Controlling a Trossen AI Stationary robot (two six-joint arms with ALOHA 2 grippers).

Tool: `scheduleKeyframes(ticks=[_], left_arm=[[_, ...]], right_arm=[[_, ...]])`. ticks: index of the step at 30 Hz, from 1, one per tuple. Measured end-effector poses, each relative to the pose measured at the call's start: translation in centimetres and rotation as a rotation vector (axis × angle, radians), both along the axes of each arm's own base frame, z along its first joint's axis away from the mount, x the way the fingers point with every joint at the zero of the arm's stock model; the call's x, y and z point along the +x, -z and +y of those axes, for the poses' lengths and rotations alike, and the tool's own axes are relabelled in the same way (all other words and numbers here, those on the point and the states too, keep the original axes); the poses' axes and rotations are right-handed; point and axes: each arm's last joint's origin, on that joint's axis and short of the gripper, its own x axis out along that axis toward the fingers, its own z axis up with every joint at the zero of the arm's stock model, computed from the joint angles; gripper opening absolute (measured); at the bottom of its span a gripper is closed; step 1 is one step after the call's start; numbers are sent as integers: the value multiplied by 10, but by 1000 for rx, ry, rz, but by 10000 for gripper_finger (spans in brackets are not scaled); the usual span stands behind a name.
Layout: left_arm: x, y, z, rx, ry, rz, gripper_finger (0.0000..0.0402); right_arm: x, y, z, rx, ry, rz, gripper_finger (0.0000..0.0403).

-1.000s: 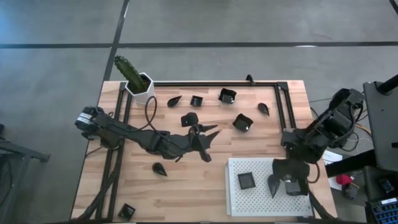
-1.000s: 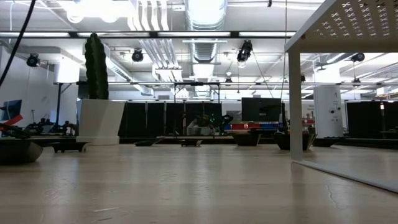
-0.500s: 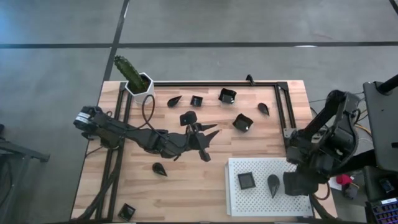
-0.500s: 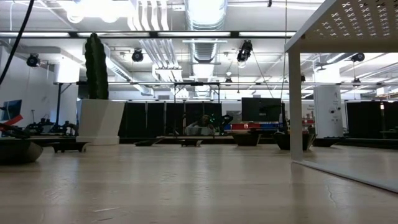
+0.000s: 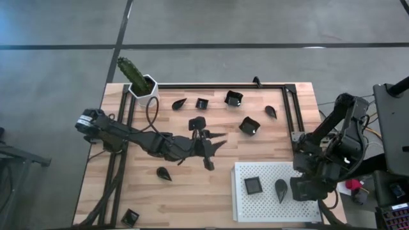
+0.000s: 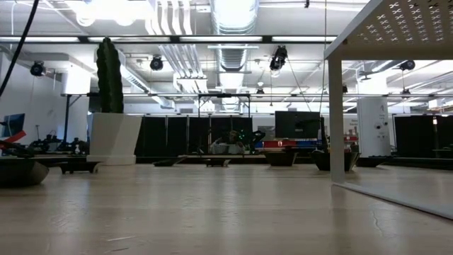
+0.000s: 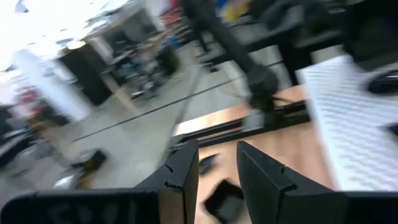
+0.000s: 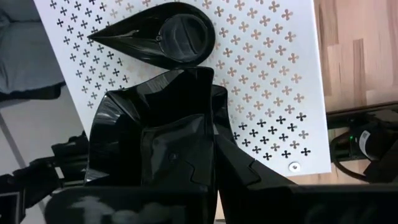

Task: Pick & Place Mini shaped plates
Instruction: Stack the distorted square plate on top of the other distorted square plate on the shelf

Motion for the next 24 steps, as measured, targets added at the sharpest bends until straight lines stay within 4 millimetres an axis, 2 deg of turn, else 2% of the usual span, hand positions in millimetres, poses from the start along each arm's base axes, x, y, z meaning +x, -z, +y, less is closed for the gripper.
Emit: scheduleKeyframes(ticks=[5,24], left_arm=[[0,2,-3,-34,102,14,106],[0,1,-3,-40,101,8,106]], right_arm=[[0,0,0,-1,-3,2,8],[-1,0,0,7,-9,18,9]])
